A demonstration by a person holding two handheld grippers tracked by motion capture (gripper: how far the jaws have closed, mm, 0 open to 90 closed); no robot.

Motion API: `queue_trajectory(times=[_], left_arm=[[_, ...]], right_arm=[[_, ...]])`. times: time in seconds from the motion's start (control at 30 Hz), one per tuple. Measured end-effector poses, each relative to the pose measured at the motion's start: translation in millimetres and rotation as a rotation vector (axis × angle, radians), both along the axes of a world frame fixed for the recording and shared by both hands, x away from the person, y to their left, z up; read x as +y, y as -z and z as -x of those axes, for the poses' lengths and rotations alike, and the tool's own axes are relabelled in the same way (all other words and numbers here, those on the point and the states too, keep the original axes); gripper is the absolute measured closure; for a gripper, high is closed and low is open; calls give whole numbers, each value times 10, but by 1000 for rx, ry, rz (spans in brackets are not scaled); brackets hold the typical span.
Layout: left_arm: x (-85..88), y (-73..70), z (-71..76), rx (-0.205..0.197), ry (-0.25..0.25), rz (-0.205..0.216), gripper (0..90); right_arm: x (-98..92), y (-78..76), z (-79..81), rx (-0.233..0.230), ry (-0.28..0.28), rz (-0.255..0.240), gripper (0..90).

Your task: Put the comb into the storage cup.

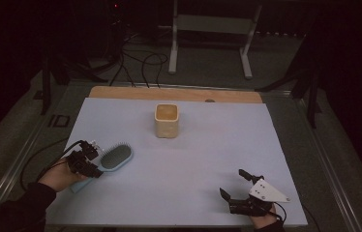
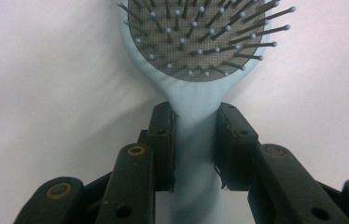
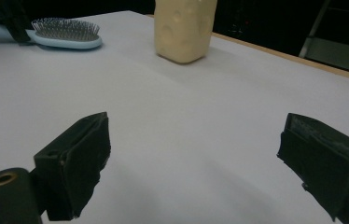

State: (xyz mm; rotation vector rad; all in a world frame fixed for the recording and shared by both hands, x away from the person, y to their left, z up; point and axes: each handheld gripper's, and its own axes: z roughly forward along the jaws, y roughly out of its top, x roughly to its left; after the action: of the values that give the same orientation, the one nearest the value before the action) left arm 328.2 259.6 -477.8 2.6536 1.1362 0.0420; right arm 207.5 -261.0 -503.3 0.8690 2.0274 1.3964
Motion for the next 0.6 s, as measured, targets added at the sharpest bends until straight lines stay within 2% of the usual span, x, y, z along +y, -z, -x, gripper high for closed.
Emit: queue_trajectory(times=[0.1,0.13,0.2,0.3,0.6], left_arm=[[-3,-58,1,-38,-19,23,703],[-3,-58,1,-38,-19,23,702],[-7,-129,3,-70,-28,50,703],[-25,-204,4,-95,-35,77,703],[-126,-439,-2,-180,-23,144,702]], right_arm=[[-1,-2,2,-3,-1,1,88],[-3,-3,1,-4,0,1,88],[-5,-3,1,-3,1,-1,88],[-6,0,0,-1,0,-1,88],[-5,-3,1,-3,0,-1,88]])
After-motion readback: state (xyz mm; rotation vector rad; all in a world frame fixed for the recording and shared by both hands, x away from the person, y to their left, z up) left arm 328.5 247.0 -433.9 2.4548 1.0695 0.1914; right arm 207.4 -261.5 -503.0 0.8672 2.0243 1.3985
